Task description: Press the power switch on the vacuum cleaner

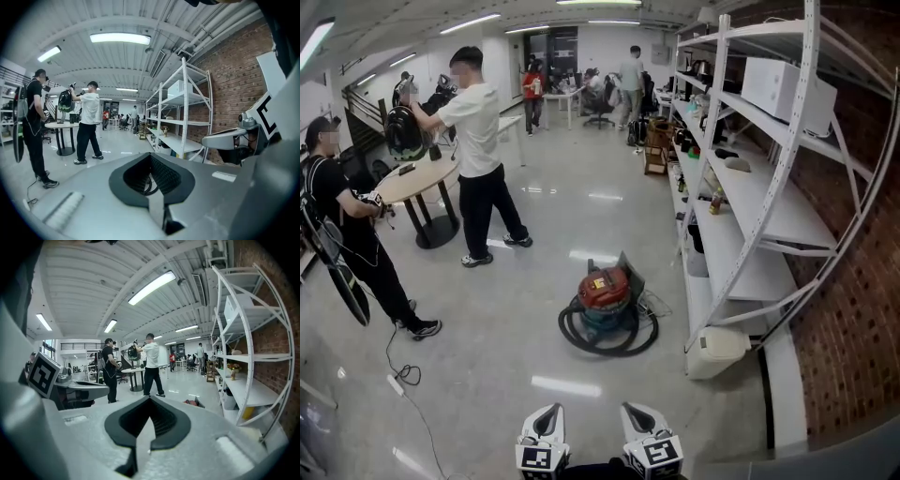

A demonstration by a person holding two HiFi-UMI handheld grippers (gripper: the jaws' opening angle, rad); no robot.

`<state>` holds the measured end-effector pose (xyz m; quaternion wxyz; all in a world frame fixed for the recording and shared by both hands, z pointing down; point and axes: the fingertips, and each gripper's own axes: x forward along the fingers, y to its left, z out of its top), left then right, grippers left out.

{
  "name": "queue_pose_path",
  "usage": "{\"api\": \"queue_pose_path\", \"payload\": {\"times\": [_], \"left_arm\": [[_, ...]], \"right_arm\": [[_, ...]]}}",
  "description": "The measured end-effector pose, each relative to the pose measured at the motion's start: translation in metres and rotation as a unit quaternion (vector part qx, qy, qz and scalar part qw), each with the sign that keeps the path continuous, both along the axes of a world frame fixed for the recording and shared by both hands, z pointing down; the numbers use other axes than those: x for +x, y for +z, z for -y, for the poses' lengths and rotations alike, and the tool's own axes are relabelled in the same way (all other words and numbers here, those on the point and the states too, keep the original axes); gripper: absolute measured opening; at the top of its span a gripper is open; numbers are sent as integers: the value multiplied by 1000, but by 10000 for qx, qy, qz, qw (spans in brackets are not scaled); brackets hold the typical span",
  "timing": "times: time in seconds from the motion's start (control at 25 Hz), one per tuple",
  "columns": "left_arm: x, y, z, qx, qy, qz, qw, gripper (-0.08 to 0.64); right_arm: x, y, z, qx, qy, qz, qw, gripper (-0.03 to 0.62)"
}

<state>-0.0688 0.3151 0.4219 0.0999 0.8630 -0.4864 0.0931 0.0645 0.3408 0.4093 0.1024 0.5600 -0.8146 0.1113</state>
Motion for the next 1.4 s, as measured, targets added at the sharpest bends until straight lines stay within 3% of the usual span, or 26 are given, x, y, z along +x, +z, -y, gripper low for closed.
{"api": "queue_pose_path", "payload": {"times": [0.48,0.88,1.4], "left_arm": [[54,6,-27,-74,-159,70,9998,17],[55,4,-38,-127,-393,189,9990,17],[51,23,32,-216,-180,-76,9996,17]], "right_arm": [[60,19,-22,-166,-152,135,9997,-8],[64,20,-20,-146,-367,252,9989,-8],[57,33,31,-409,-130,-19,9991,-8]]}}
